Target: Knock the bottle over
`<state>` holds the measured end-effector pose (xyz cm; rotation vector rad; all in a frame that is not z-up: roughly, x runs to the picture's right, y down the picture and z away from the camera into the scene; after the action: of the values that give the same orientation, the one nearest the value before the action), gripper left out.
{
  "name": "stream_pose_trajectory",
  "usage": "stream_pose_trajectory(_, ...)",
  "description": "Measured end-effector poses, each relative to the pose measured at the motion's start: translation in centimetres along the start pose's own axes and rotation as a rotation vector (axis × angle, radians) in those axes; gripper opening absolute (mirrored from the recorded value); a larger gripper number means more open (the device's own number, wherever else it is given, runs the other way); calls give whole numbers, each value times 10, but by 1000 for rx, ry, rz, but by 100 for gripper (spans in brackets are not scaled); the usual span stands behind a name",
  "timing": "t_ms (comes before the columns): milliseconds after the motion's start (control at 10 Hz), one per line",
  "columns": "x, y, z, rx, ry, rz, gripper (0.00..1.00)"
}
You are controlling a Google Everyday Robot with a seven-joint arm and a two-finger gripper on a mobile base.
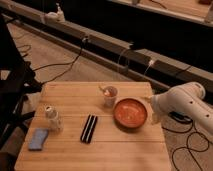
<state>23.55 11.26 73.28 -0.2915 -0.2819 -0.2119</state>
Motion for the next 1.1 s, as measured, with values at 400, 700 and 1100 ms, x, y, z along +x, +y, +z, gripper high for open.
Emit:
stream_pose_trajectory(400,0,0,0,0,0,0,80)
stream_pose_trajectory(700,0,0,0,0,0,0,76)
stream_pose_trajectory(1100,0,0,0,0,-1,0,39)
